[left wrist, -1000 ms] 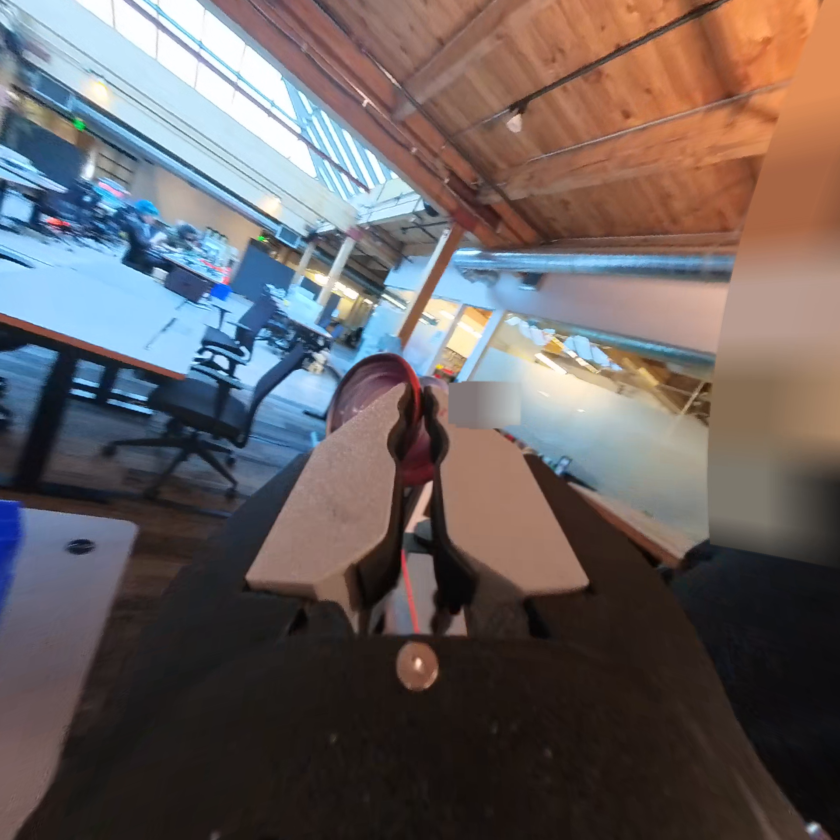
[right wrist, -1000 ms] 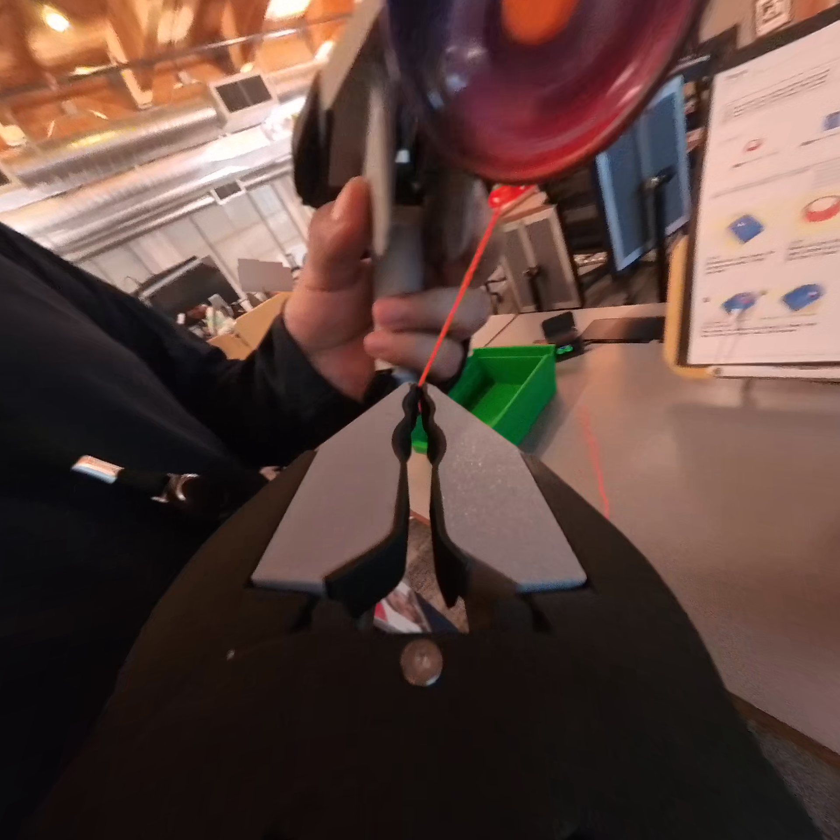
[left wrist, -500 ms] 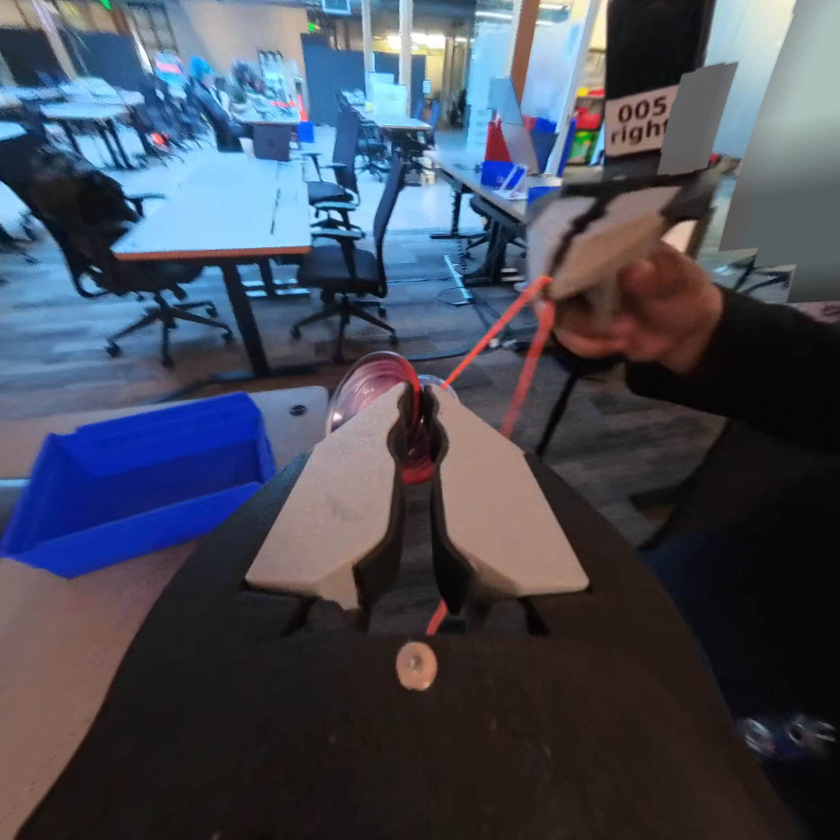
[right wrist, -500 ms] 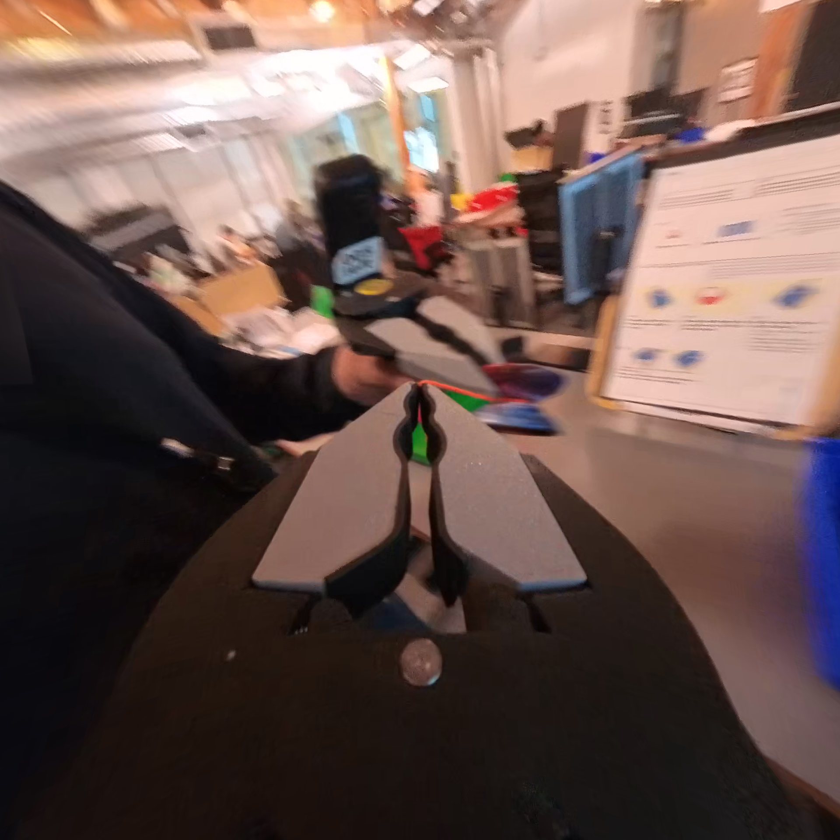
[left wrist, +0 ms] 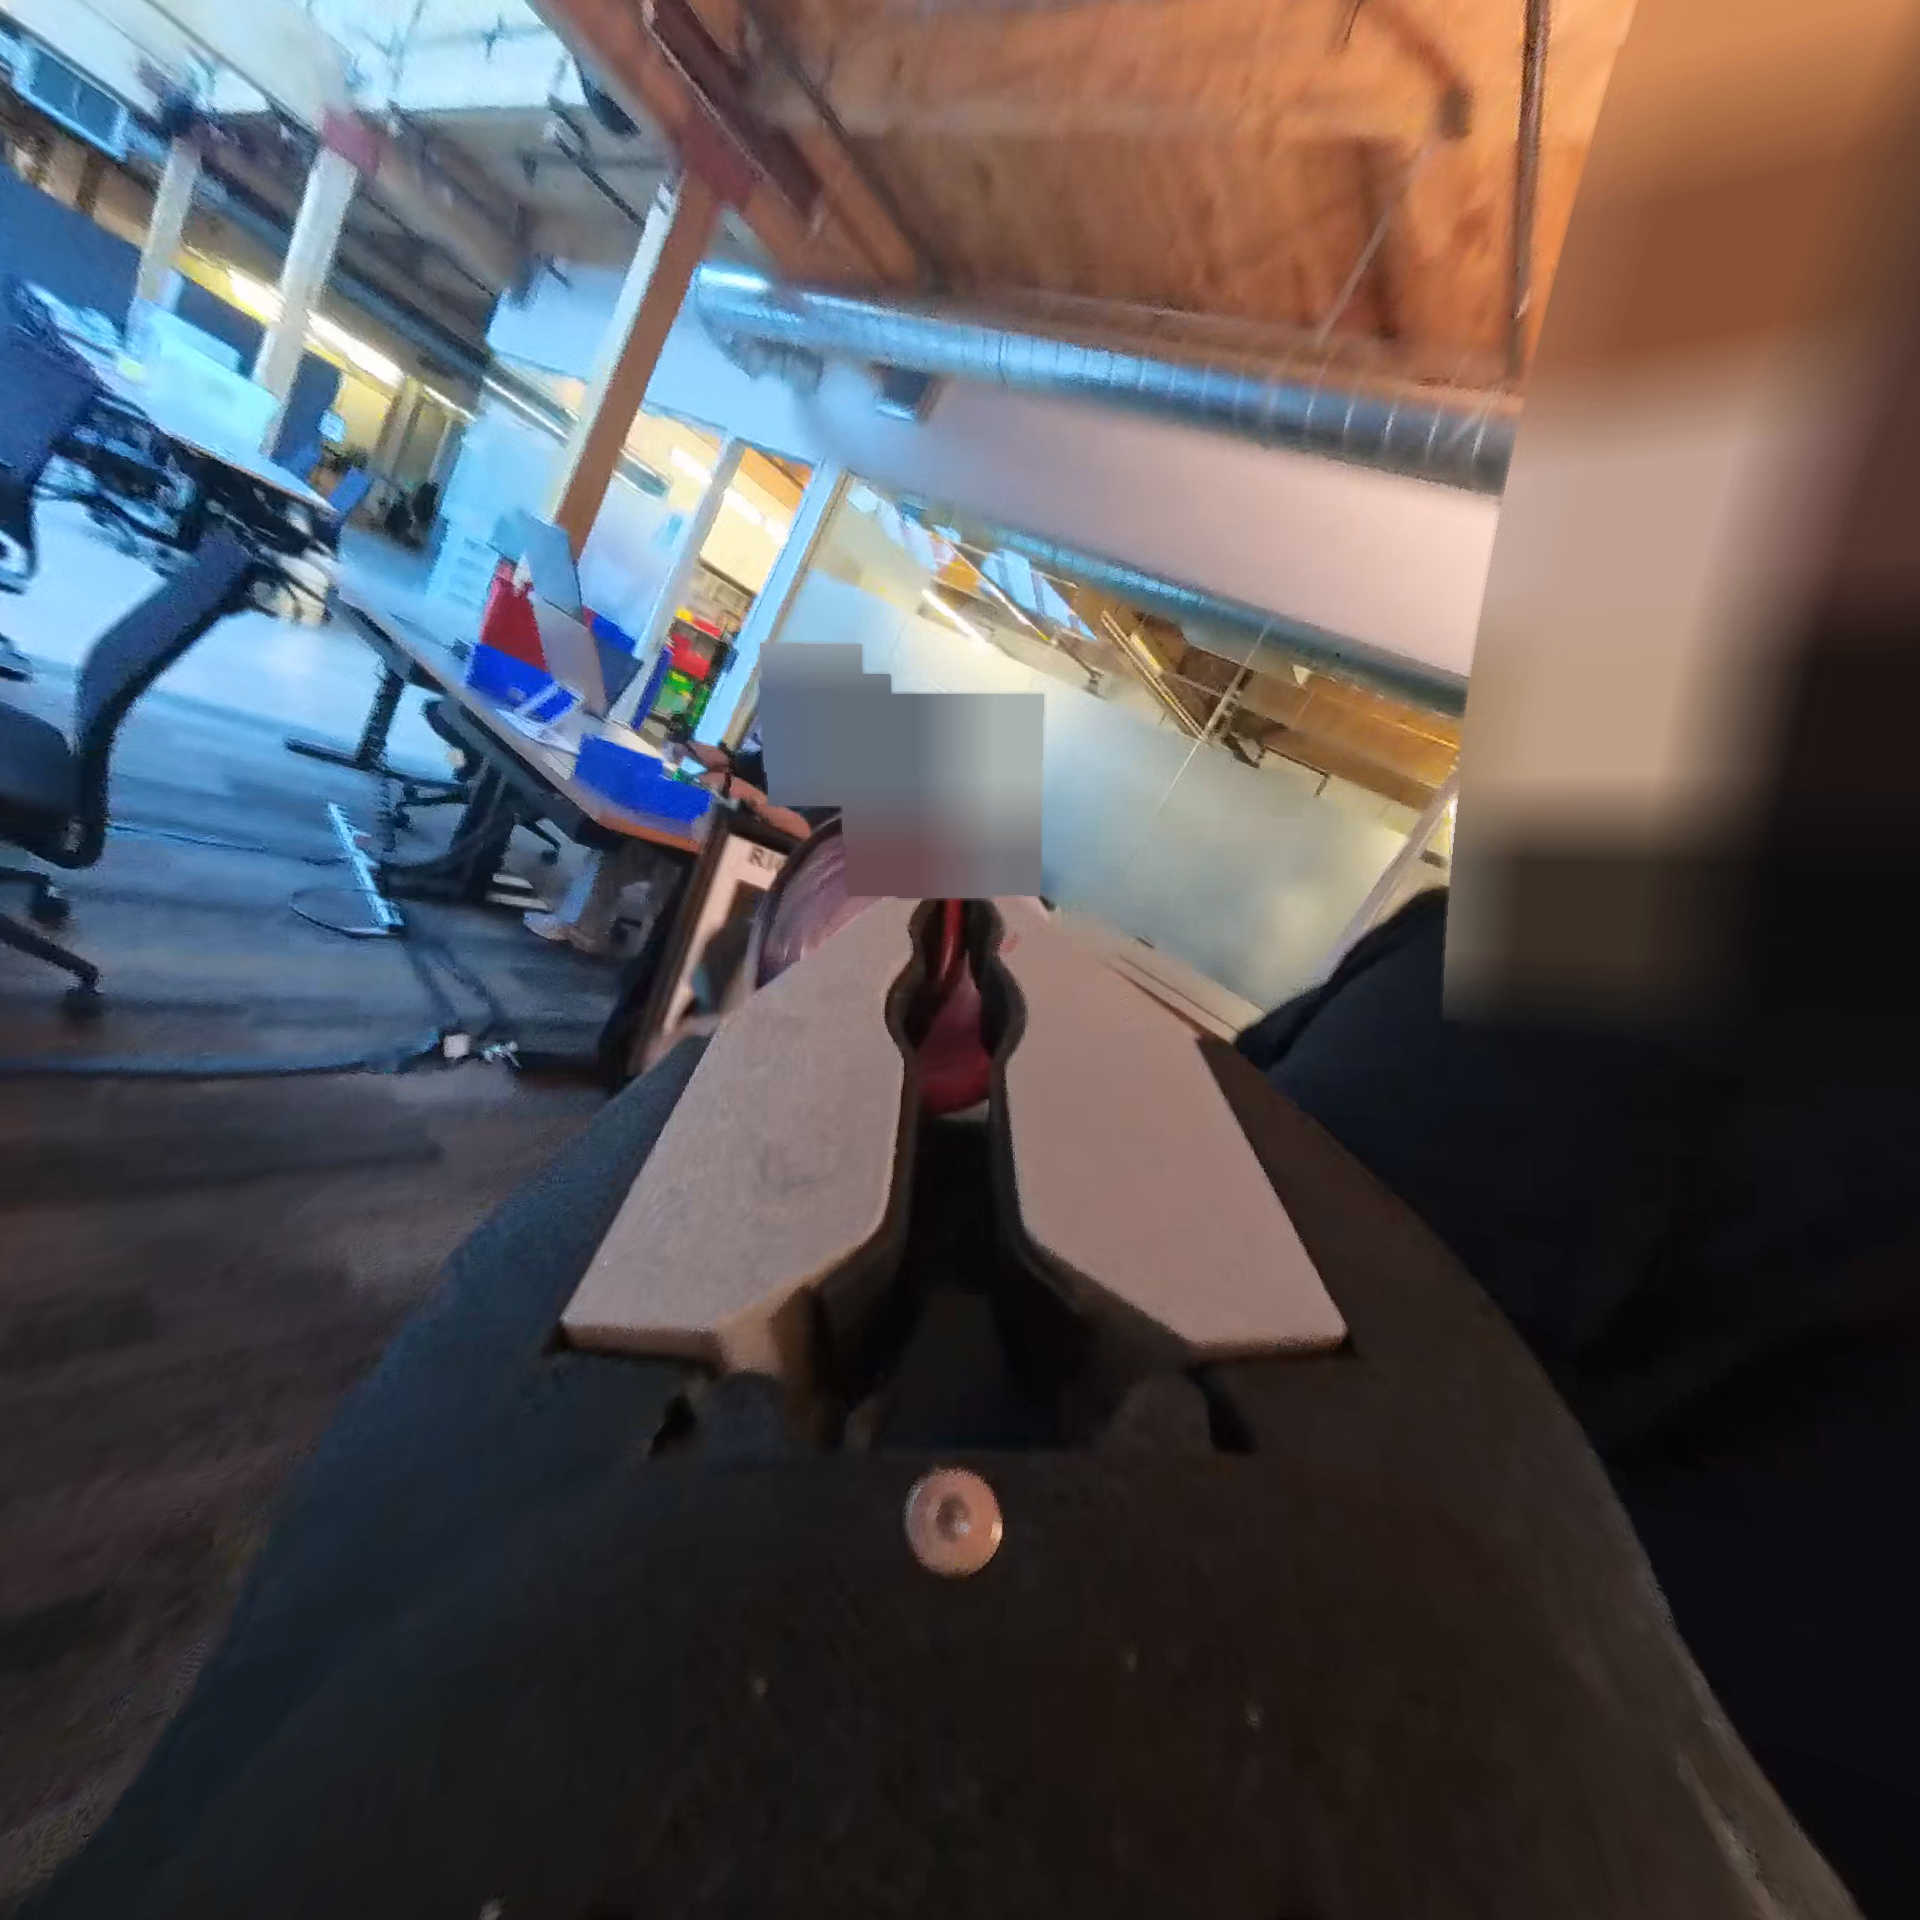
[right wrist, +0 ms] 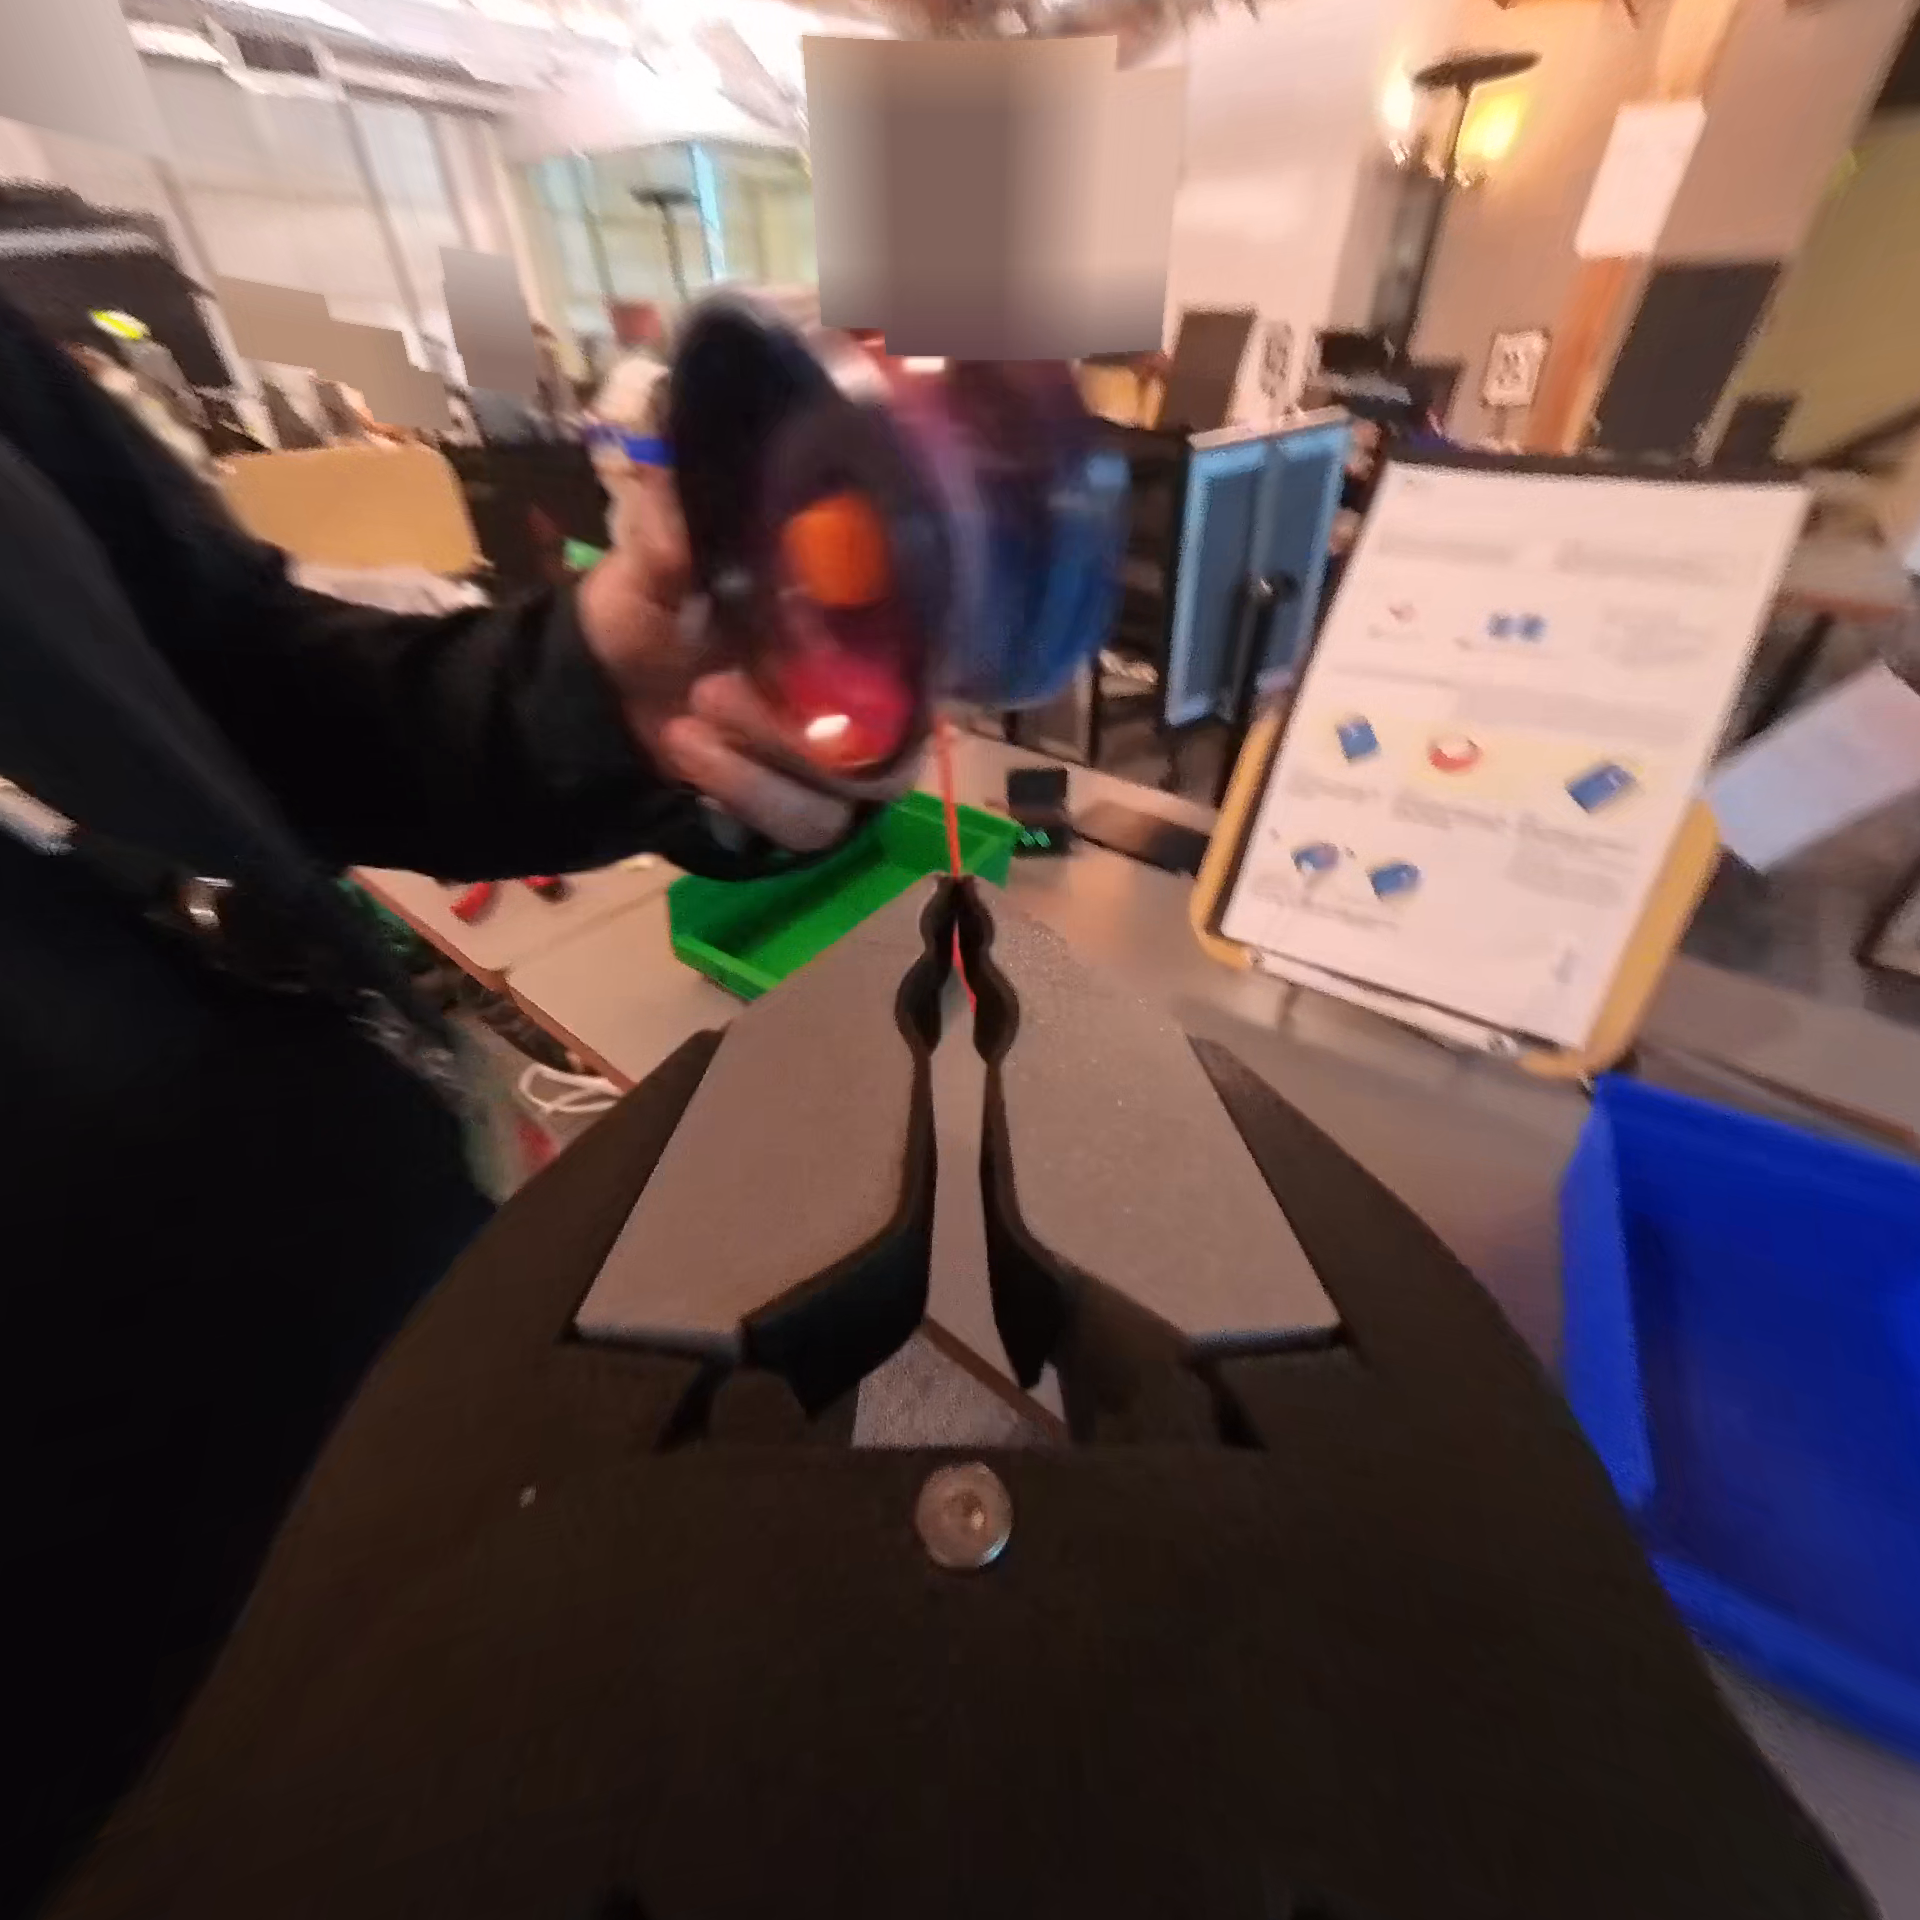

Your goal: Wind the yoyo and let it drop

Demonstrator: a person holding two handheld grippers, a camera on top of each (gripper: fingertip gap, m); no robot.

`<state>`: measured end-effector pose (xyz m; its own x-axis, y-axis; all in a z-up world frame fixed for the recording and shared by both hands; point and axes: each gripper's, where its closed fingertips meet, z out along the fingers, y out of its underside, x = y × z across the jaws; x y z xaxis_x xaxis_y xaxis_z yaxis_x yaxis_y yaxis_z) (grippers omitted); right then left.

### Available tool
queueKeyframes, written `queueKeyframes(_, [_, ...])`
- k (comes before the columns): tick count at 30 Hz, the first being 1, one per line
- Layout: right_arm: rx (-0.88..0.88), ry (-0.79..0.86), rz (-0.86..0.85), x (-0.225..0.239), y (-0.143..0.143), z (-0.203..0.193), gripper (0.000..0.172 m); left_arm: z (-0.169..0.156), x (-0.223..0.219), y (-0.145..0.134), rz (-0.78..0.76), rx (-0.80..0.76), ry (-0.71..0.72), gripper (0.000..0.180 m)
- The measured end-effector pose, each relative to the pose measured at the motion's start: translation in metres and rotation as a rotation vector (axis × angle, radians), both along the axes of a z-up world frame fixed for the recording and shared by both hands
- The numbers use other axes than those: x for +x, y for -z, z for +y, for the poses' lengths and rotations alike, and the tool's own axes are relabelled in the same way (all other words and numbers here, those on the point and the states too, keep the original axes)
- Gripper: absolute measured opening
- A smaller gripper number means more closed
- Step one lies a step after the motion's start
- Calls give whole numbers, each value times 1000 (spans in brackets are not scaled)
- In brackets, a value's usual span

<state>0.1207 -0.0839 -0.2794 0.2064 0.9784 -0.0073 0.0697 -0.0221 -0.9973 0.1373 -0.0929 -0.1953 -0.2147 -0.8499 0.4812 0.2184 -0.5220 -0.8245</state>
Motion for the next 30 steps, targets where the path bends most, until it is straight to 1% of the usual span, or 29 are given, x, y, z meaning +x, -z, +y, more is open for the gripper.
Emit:
queueKeyframes(1, [1,-18,18,-4,-2,-6,0,6,1,0,13,8,-31,2])
queueKeyframes(4, [-52,6,64,-9,-6,-4,0,17,8,2,48,40,-104,2])
queueKeyframes(6, [-125,-7,101,-11,-5,-4,0,21,12,-3,14,41,-137,2])
queueKeyframes(8, [-155,-8,119,-14,-1,-5,0,25,17,-5,6,38,-158,2])
queueKeyframes(13, [-238,-10,163,-10,0,-8,0,36,27,5,92,120,-255,1])
queueKeyframes(17, [-364,-73,270,-7,-8,-14,0,43,31,13,186,252,-364,1])
queueKeyframes(20, [-418,-110,301,-1,-15,-17,0,46,35,28,314,403,-447,1])
queueKeyframes(22, [-377,-103,244,6,-18,-20,0,45,37,39,384,471,-466,2])
queueKeyframes(25, [-295,-34,82,21,-19,-15,0,46,34,58,496,521,-480,2])
queueKeyframes(27, [-234,59,-29,36,-19,-3,0,47,29,70,549,526,-473,2])
queueKeyframes(30, [-128,177,-217,53,-14,16,0,40,26,83,578,476,-392,2])
